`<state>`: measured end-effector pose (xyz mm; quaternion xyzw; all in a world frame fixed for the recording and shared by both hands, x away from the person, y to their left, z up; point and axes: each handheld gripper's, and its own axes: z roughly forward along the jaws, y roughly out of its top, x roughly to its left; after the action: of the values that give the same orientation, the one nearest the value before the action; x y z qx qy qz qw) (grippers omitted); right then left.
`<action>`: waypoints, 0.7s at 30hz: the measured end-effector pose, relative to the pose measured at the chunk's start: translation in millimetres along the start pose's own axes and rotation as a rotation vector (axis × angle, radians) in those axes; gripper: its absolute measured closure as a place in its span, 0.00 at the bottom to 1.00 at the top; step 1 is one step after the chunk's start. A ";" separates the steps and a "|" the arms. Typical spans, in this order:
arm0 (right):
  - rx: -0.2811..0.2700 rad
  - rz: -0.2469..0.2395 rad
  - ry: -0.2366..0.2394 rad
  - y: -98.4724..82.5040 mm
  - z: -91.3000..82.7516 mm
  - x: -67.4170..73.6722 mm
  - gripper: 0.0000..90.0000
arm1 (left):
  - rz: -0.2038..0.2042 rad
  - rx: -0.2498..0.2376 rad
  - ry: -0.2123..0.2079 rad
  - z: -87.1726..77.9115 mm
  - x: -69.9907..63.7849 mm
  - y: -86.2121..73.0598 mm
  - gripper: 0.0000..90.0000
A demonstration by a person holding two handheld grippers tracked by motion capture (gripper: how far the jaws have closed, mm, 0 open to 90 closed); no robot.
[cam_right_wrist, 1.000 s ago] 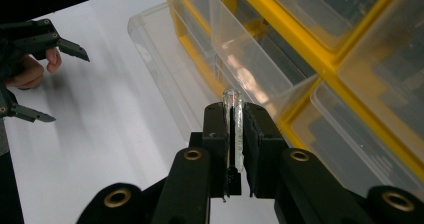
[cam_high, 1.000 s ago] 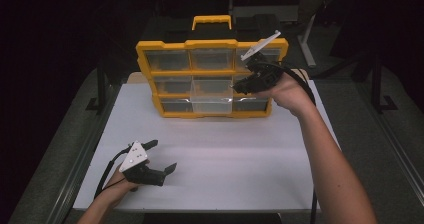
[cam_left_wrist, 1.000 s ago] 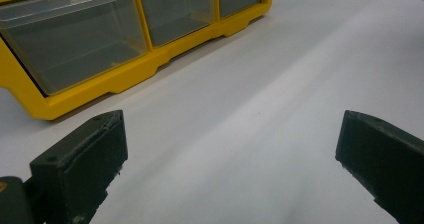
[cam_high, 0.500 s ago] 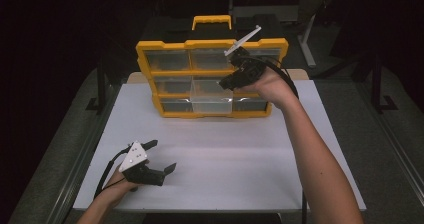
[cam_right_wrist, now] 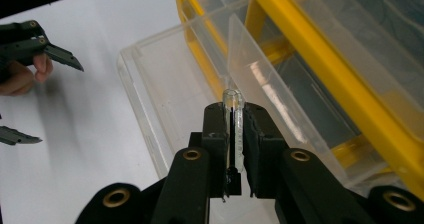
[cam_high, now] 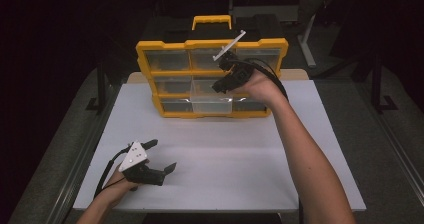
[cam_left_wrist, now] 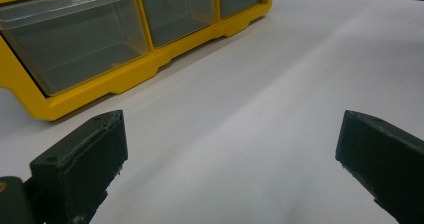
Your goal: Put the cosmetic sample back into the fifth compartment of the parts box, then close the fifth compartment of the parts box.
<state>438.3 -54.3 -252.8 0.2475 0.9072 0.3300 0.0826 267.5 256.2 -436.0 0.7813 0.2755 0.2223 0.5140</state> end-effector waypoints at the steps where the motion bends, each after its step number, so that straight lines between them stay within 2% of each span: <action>1: 0.005 0.002 0.002 -0.4 1.6 0.0 0.88 | 0.002 0.002 -0.001 0.3 -0.2 0.0 0.00; 5: 0.013 0.001 0.003 -1.3 4.8 -0.6 0.87 | 0.000 -0.001 -0.002 0.5 -0.5 -0.1 0.00; 8: 0.003 0.004 0.006 -1.5 4.9 -0.9 0.79 | 0.001 -0.001 0.002 -0.4 0.0 -0.2 0.00; 11: -0.003 0.009 -0.003 -1.3 2.7 -0.8 0.79 | 0.001 -0.004 0.003 -1.1 0.0 0.1 0.00; 16: -0.030 0.028 0.009 -1.4 -7.0 1.5 0.87 | -0.001 -0.006 0.002 -0.7 -0.9 0.6 0.00; 21: -0.053 0.026 0.043 -5.7 -15.9 6.7 0.94 | 0.002 -0.004 0.002 0.0 -0.7 0.4 0.00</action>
<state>425.2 -63.6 -244.2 0.2497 0.8965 0.3601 0.0654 267.1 255.6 -435.7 0.7803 0.2747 0.2243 0.5151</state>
